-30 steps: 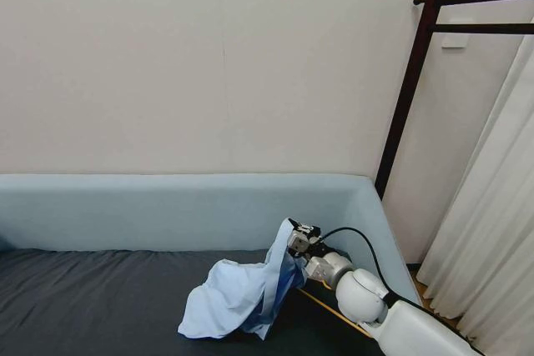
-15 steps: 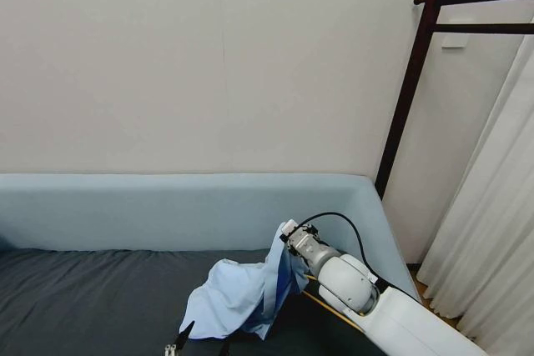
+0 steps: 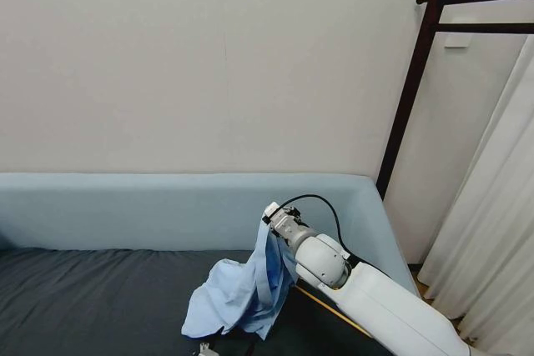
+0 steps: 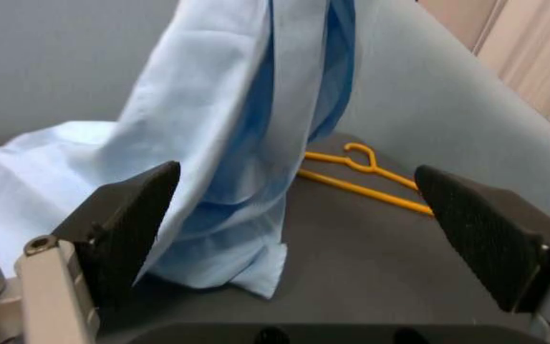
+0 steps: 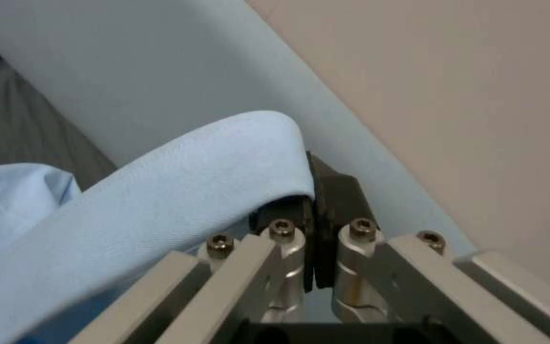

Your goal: Pick up the clothes from the sofa and hang them on the clothes hanger.

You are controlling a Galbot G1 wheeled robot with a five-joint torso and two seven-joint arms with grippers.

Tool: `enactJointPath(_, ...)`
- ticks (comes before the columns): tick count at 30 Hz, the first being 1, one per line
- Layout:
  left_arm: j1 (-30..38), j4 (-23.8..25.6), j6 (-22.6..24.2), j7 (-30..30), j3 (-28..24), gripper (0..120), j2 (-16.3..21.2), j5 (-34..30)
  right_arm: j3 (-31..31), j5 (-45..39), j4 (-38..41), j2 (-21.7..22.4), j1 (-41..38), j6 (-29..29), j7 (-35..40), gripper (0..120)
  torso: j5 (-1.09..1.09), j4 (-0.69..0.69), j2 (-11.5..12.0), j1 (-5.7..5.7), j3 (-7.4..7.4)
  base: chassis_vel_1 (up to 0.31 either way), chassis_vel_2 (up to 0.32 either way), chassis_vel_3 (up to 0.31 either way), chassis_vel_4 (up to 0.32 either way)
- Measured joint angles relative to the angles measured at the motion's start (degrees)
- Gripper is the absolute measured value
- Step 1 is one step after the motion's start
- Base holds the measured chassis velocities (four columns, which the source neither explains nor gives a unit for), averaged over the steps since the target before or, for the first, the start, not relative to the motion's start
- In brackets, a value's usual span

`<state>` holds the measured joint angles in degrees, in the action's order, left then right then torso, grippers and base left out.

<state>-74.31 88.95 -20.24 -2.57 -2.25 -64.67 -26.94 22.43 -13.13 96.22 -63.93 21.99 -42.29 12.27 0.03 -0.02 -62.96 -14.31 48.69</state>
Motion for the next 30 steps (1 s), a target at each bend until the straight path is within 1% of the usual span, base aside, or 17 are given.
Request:
enactJointPath(2,2.01,-2.52,0.27,-1.04,-1.35,96,-2.29,0.56,-0.08,0.01,0.28,0.34,0.50,0.08,0.01,0,0.00,0.00,0.00,0.00,0.00,0.000,0.000,0.000,0.000)
enactJointPath(3,2.01,-2.52,0.27,-1.04,-1.35,96,-2.29,0.56,-0.08,0.01,0.28,0.34,0.50,0.08,0.01,0,0.00,0.00,0.00,0.00,0.00,0.000,0.000,0.000,0.000)
enactJointPath(6,4.31,-5.78,0.29,-2.29,-2.86,96,-4.97,2.30,-0.39,0.07,0.84,0.83,0.99,0.17,0.01,0,0.01,0.01,0.00,0.00,0.00,0.000,0.000,0.000,0.000)
enactJointPath(7,4.31,-5.78,0.29,-2.29,-2.86,96,-4.97,2.30,-0.39,0.07,0.84,0.83,0.99,0.17,0.01,0,0.01,0.01,0.00,0.00,0.00,0.000,0.000,0.000,0.000)
enactJointPath(12,8.25,-12.26,0.32,-4.67,-4.38,96,-8.58,5.63,-0.52,0.03,2.25,1.86,1.35,0.24,0.00,0,0.02,0.01,0.00,0.00,0.00,0.000,0.000,0.000,0.000)
enactJointPath(13,8.25,-12.26,0.32,-4.67,-4.38,96,-8.58,5.63,-0.52,0.03,2.25,1.86,1.35,0.24,0.00,0,0.02,0.01,0.00,0.00,0.00,0.000,0.000,0.000,0.000)
enactJointPath(17,11.49,-16.41,0.30,-7.78,-4.58,96,-11.60,8.11,-0.56,0.03,3.27,2.98,2.13,0.28,-0.09,0,0.01,0.00,0.00,0.00,0.00,0.000,0.000,0.000,0.000)
enactJointPath(19,11.86,-16.95,0.23,-8.13,-4.56,96,-11.97,8.48,-0.60,0.03,3.35,3.08,2.23,0.29,-0.10,0,0.02,0.01,0.00,0.00,0.00,0.000,0.000,0.000,0.000)
enactJointPath(23,14.07,-20.12,-0.40,-9.51,-4.63,95,-14.67,10.07,-1.60,0.10,4.12,3.77,3.37,0.32,-0.18,0,0.01,0.00,0.00,0.00,0.00,0.000,0.000,0.000,0.000)
enactJointPath(27,15.20,-21.51,-0.58,-9.85,-4.74,95,-15.78,10.60,-2.08,0.18,4.60,4.18,4.09,0.35,-0.23,0,0.01,0.01,0.00,0.00,-0.01,0.000,0.000,0.000,0.000)
enactJointPath(30,17.00,-24.41,-1.20,-10.21,-4.43,94,-17.33,11.53,-2.28,0.25,5.17,4.72,4.95,0.36,-0.29,0,0.01,0.01,0.00,0.00,0.00,0.000,0.000,0.000,0.000)
